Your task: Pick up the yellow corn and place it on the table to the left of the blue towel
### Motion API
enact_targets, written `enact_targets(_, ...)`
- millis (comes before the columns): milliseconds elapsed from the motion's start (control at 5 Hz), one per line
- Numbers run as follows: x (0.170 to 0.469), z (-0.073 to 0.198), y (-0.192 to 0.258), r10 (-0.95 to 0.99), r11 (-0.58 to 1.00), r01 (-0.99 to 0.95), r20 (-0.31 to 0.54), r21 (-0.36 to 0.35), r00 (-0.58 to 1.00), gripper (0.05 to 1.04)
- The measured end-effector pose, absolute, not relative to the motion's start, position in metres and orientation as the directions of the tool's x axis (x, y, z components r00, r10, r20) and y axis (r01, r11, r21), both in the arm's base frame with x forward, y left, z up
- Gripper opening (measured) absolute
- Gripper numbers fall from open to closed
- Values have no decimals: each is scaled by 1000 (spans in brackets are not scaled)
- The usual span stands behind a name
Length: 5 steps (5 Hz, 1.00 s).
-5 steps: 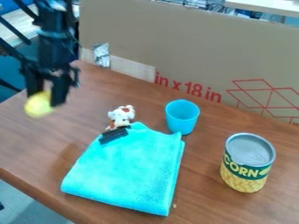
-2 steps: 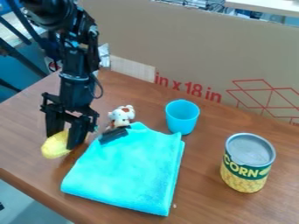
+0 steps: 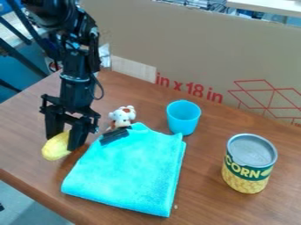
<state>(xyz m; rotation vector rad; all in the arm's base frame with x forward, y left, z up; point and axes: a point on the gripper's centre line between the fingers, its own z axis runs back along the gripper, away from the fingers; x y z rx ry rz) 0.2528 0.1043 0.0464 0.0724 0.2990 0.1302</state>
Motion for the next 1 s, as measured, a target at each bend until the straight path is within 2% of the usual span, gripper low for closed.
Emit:
enact_targets(200, 255, 49, 109, 191, 981, -177, -284, 72, 940, 982)
enact_targets(400, 260, 48, 108, 209, 978, -203, -246, 51, 947, 1011)
enact_targets(600, 266, 72, 100, 175, 984, -170, -136, 47, 975, 1006)
enact_targets(800, 269, 112, 77, 78, 996, -77, -15, 51, 997, 1003)
enact_targets(1000, 270, 138, 36, -95, 993, 90, 75, 73, 993, 1002)
